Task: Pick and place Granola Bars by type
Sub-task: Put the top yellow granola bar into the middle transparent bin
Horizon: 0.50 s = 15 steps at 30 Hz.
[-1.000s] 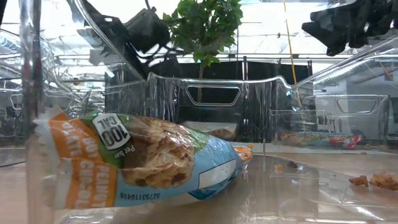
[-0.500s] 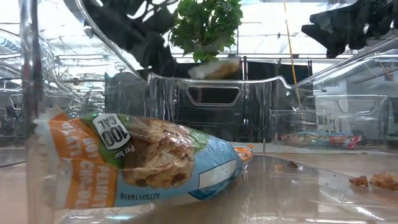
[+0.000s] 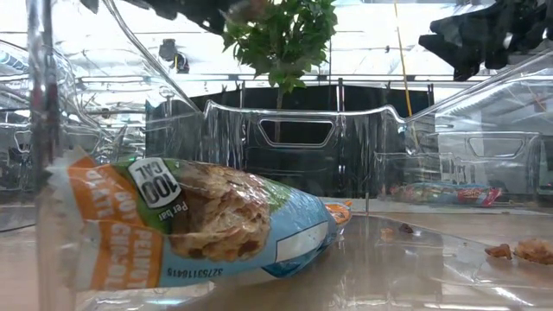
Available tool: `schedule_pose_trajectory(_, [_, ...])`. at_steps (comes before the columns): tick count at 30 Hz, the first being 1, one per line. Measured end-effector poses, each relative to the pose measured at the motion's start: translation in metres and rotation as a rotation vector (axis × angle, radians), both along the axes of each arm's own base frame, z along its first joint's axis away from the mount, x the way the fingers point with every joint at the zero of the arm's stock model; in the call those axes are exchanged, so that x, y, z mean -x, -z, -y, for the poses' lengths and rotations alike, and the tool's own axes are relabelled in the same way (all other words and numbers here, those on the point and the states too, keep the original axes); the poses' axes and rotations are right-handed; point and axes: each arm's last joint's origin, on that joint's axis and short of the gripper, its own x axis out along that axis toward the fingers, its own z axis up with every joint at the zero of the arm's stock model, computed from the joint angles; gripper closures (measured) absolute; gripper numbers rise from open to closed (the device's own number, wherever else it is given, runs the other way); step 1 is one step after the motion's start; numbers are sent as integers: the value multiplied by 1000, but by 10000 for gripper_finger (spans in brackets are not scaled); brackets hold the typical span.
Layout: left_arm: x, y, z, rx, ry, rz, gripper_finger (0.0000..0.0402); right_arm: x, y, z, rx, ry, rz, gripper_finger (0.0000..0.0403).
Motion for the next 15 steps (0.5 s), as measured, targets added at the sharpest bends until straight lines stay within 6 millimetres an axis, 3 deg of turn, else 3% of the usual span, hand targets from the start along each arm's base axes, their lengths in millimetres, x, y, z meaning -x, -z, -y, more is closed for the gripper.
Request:
schedule_pose_trajectory(7, [13,-1,34,70,14,-6,401,0,0,0,-4,-1,0,236])
schedule_pose_trajectory(15, [19,-30,59,136,257,311,401,0,0,0,-21,-5,4,236])
